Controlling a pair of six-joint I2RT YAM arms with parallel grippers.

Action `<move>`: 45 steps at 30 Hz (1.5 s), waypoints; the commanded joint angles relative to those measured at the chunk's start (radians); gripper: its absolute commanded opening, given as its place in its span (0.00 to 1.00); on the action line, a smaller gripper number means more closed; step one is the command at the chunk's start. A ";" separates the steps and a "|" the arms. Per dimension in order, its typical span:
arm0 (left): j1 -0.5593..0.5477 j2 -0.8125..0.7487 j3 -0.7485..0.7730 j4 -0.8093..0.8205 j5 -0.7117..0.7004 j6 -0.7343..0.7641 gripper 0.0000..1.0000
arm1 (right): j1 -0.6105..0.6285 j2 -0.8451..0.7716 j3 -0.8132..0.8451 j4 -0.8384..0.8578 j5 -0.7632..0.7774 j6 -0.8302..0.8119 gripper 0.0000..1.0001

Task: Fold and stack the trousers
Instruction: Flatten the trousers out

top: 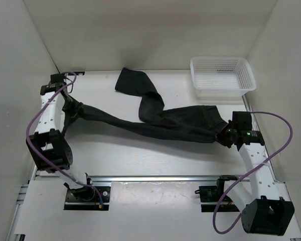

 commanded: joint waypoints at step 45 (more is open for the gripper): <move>-0.746 0.727 0.750 -0.067 0.070 0.176 0.26 | 0.054 0.862 0.412 0.135 0.019 -0.037 0.32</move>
